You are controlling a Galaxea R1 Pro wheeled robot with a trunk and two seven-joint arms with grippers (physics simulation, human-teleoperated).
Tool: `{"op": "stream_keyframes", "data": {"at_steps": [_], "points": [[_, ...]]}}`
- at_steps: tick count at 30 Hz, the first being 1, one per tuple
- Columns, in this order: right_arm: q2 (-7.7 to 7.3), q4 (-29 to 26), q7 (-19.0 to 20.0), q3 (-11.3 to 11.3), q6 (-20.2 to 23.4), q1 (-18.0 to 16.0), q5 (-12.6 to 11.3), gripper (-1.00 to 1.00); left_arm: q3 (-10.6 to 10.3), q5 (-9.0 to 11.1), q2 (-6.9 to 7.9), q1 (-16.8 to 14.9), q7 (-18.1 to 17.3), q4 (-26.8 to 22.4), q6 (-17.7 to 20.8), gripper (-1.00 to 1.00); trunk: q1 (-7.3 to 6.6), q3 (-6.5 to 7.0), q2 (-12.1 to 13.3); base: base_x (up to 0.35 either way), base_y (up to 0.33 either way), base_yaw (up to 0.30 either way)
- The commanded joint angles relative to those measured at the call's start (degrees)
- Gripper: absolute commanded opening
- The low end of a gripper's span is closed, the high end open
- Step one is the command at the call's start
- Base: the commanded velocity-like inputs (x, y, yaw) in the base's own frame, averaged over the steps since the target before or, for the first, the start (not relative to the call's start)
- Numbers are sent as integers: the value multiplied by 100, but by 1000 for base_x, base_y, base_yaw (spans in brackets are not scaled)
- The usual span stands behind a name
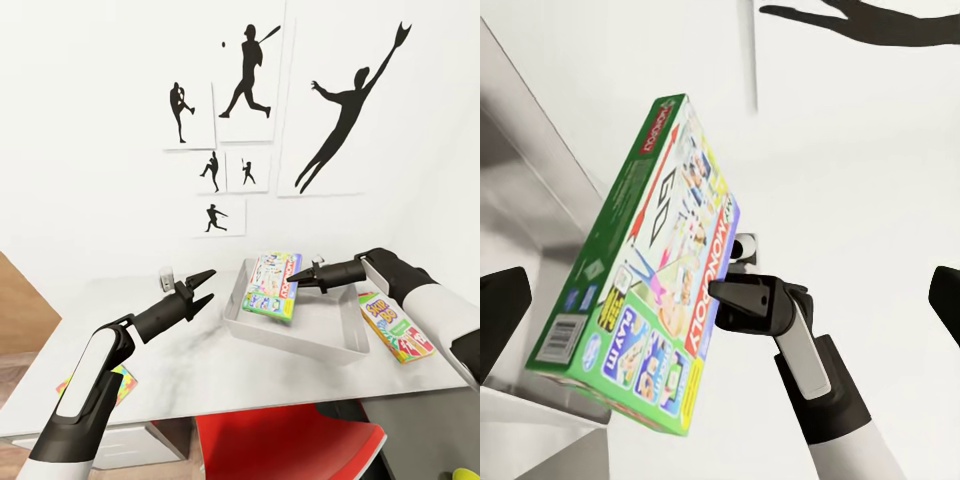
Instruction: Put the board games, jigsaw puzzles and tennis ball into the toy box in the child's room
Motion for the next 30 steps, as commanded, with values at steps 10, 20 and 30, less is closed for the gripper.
{"op": "stream_keyframes", "data": {"at_steps": [10,20,30], "points": [[-48,7,22,12,32,-19,-16,-100,-6,61,-1,-7,63,-6,6,100,3,-17,-12,0,0,8],[-60,21,22,0,32,-33,-16,-100,-8,61,-1,-7,62,-6,8,100,3,-87,-12,0,0,1],[-48,25,30,-2,32,-45,-16,-100,-10,61,-1,-7,62,-6,7,100,3,-177,-12,0,0,0]]}}
